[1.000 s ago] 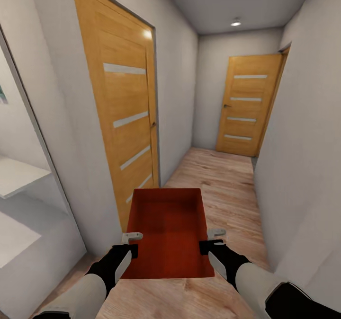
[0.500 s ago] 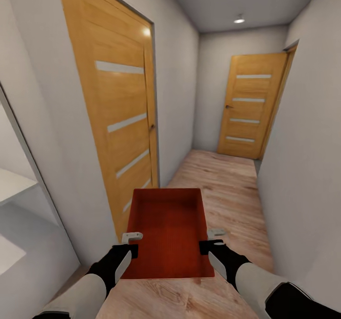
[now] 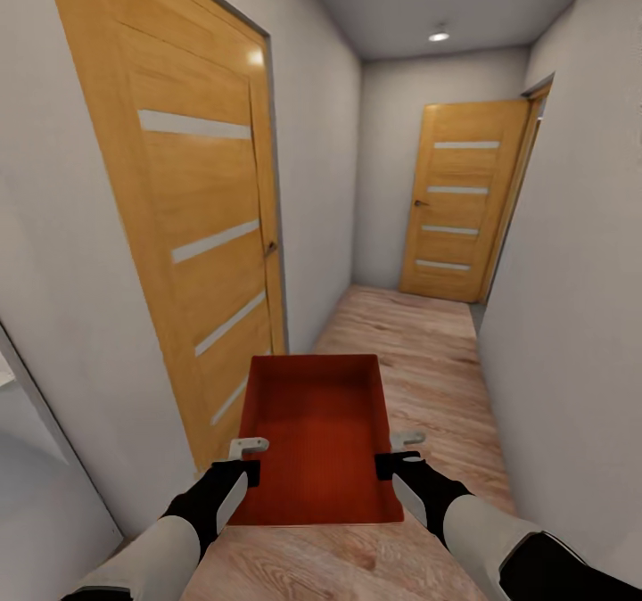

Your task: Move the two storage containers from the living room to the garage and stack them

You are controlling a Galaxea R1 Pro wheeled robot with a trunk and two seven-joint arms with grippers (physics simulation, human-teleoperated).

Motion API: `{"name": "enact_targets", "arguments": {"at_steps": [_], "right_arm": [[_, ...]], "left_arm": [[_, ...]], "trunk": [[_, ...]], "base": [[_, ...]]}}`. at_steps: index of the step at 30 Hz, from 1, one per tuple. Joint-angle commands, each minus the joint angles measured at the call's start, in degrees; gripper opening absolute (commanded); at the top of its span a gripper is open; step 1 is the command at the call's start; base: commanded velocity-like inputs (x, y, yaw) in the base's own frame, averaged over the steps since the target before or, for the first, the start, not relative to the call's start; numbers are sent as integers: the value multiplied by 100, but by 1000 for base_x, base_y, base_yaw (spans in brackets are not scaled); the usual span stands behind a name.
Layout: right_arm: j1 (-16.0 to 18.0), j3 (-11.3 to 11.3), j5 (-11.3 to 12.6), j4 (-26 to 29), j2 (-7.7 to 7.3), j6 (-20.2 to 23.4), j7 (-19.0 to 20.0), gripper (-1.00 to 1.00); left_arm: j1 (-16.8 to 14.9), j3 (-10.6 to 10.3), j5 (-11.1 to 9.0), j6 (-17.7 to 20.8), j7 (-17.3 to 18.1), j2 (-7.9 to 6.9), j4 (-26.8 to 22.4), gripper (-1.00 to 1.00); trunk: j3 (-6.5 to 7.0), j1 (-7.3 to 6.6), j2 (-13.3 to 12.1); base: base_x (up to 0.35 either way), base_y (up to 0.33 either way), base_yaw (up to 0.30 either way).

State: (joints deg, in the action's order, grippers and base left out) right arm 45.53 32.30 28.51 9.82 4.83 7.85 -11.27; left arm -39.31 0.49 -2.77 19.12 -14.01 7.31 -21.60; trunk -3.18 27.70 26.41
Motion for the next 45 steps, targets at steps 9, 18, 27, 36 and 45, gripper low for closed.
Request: {"name": "enact_targets", "arguments": {"at_steps": [9, 18, 27, 36, 45], "right_arm": [[9, 13, -38, 29, -59, -152, -34, -100], [9, 13, -38, 29, -49, -152, -34, -100], [8, 13, -38, 29, -61, -152, -34, -100], [9, 13, -38, 29, -61, -152, -34, -100], [8, 13, -38, 29, -53, -152, -34, -100]], "left_arm": [[2, -23, -101, 31, -41, -160, 7, -100], [2, -23, -101, 31, -41, -161, 7, -100], [2, -23, -101, 31, -41, -168, 7, -100], [2, -23, -101, 31, -41, -166, 7, -100], [2, -23, -100, 31, -41, -168, 7, -100]], "trunk": [[30, 6, 11], [50, 6, 11], [50, 6, 11], [50, 6, 11], [50, 6, 11]], "base": [[321, 0, -144], [321, 0, -73], [321, 0, -162], [321, 0, -188], [321, 0, -156]]}}
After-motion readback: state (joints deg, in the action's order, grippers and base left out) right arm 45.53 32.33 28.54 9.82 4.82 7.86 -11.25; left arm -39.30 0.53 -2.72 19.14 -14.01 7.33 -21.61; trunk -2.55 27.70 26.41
